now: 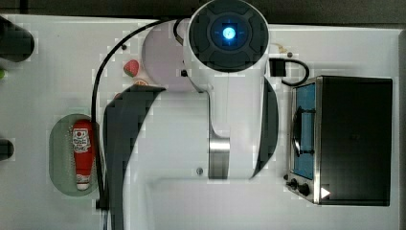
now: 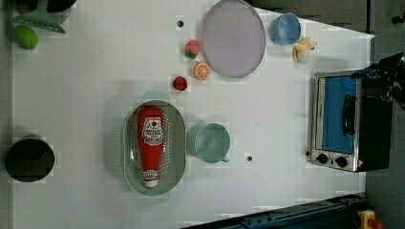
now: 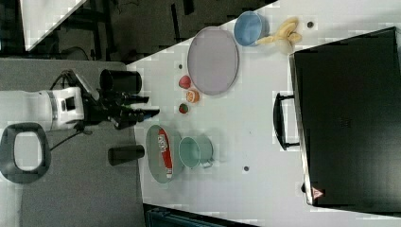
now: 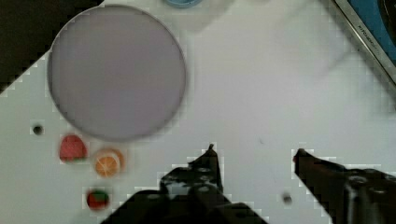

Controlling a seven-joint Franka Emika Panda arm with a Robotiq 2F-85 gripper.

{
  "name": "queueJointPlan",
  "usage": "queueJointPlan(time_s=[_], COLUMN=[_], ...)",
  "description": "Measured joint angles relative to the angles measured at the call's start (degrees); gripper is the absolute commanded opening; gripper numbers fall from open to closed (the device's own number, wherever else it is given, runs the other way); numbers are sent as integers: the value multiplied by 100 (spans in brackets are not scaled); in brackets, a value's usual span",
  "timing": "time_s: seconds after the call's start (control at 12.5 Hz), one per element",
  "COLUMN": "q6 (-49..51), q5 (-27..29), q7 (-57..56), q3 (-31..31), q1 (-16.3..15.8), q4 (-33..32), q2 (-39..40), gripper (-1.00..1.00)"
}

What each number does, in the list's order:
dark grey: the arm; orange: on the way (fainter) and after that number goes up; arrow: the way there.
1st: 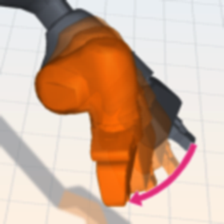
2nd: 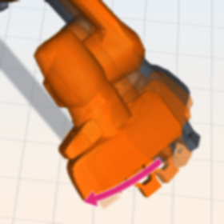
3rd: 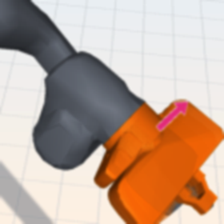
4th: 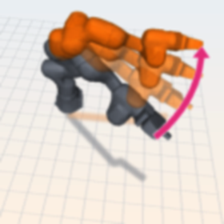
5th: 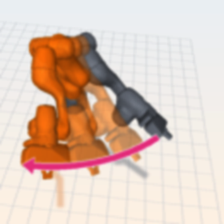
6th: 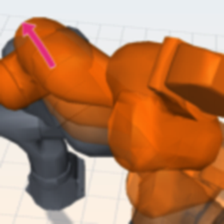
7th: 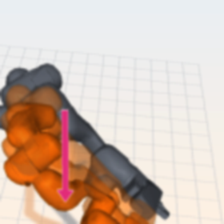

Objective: Pick ketchup from strainer and place it on the table

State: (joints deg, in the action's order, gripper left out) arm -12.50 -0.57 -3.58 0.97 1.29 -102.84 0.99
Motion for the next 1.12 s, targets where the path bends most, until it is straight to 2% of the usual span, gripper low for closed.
queueJointPlan(time_s=[0.16,0.24,0.4,0.56,0.96,1.12], q6=[655,838,733,517,255,-264], q5=[209,202,247,411,467,448], q7=[0,0,0,0,4,32], q3=[223,253,311,523,1859,2517], q1=[344,436,509,535,459,372], q4=[-990,-1242,-1186,-839,-873,-985], q2=[-944,-1371,-1808,-1806,-1149,-764], gripper=[80,99,100,100,100,100])
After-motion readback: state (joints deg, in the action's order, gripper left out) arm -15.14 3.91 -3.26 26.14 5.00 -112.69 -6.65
